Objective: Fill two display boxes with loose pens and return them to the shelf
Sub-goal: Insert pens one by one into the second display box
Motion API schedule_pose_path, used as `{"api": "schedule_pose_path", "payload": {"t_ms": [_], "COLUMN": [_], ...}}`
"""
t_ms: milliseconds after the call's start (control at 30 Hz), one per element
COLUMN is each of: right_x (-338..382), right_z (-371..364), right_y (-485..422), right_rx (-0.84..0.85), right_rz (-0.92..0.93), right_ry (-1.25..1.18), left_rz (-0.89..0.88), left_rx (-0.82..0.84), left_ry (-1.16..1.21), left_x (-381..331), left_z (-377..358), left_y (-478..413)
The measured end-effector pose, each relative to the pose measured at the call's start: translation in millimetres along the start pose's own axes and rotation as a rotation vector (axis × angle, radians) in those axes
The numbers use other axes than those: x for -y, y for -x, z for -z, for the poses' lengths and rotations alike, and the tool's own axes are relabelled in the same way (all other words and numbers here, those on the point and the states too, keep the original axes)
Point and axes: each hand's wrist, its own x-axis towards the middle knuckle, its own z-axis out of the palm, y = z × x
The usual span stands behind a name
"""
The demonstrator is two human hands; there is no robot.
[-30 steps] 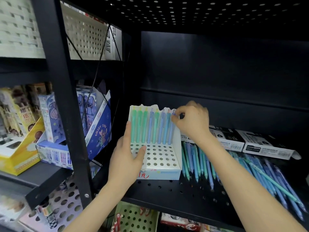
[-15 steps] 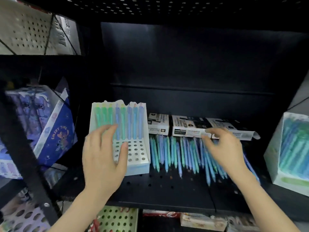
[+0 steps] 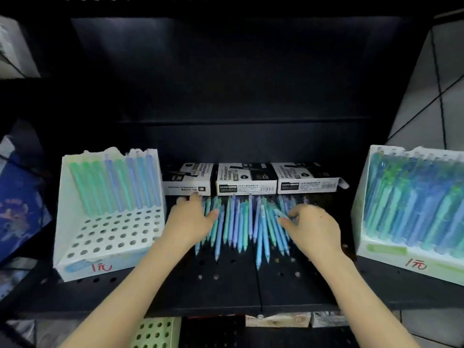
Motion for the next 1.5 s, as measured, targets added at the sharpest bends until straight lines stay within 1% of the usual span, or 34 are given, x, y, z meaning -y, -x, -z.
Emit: {"api": "schedule_pose_path", "payload": {"t_ms": [33,100,200,300,400,567,700,800,900,1033,1167,1300,1367,1500], "right_x": [0.0,0.3,2.1,6.1,7.8,7.6,7.0,7.1,5.3,2.1,1.4,5.1,9.7,39.0], "right_z": [-0.3,-0.3,4.9,12.1,13.2,11.5,9.5,10.1,10.8,10.1,10.5,16.7,21.0,32.8], "right_y": [-0.4,-0.1,2.9,6.8,8.6,10.0,9.3,9.1,8.3,4.2,2.8,2.8,1.2,0.3], "right_rx": [0.012,0.022,0.038,0.035,0.011,0.015,0.016,0.008,-0.003,-0.027,-0.077,-0.077,-0.044,0.082], "right_rz": [0.002,0.001,-0.015,-0.008,0.024,0.047,0.041,0.039,0.019,-0.018,-0.052,-0.070,-0.054,0.012], "right_ry": [0.002,-0.025,-0.206,-0.334,-0.359,-0.393,-0.440,-0.489,-0.583,-0.707,-0.798,-0.923,-0.979,-1.057], "left_rz": [0.028,0.059,0.103,0.136,0.164,0.219,0.160,0.147,0.156,0.129,0.045,-0.009,-0.032,-0.063], "left_rx": [0.017,0.000,-0.067,-0.082,-0.094,-0.116,-0.136,-0.113,-0.095,-0.125,-0.143,-0.086,-0.090,-0.124], "left_ry": [0.022,0.117,0.276,0.330,0.359,0.473,0.465,0.457,0.446,0.457,0.599,0.799,0.866,0.961], "left_x": [1.6,3.9,3.9,1.8,1.9,-1.3,-2.4,-0.6,0.4,0.0,-0.7,4.4,10.0,29.4], "left_z": [-4.2,-10.4,-14.8,-16.6,-17.3,-20.2,-20.9,-20.6,-20.7,-13.9,-2.1,17.8,33.4,61.4], "left_y": [-1.9,-3.0,-1.2,-0.3,-3.5,-5.8,-8.1,-11.8,-15.3,-16.5,-8.4,8.1,19.6,41.2]}}
